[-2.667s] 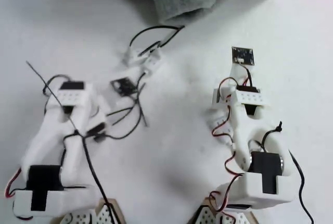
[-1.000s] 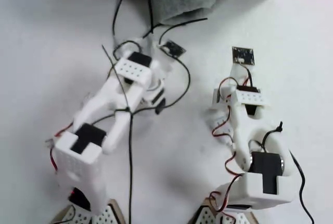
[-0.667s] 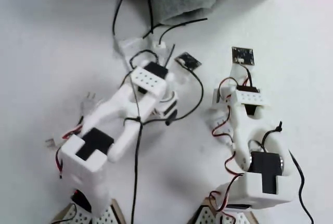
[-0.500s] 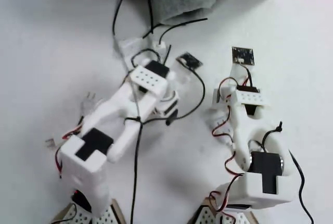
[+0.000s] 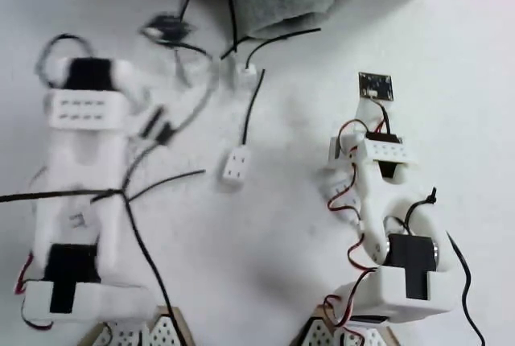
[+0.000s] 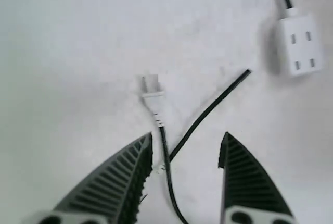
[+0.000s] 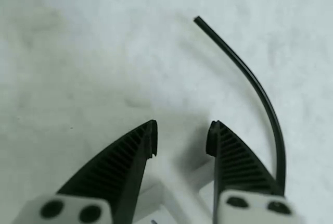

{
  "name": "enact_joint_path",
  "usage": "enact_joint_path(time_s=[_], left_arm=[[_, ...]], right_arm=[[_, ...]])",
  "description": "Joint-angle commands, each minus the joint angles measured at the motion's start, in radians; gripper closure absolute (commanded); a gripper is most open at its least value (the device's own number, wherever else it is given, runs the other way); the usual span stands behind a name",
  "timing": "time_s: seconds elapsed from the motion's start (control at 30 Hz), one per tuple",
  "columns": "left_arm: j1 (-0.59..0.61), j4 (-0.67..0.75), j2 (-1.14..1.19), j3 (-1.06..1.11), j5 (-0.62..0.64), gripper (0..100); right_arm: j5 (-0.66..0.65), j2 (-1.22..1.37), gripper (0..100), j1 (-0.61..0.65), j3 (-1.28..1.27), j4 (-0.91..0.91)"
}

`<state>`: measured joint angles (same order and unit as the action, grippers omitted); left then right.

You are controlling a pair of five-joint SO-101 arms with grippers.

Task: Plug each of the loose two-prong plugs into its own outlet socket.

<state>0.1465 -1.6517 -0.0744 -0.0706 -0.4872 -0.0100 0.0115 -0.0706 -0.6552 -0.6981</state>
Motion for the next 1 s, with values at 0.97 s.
enact_joint_path(time_s=[0.97], left_arm=[[0.13, 0.269, 0.624, -0.058, -0.17, 79]], right_arm=[[-0.002, -0.004, 82.8, -0.012, 0.003, 0.008]])
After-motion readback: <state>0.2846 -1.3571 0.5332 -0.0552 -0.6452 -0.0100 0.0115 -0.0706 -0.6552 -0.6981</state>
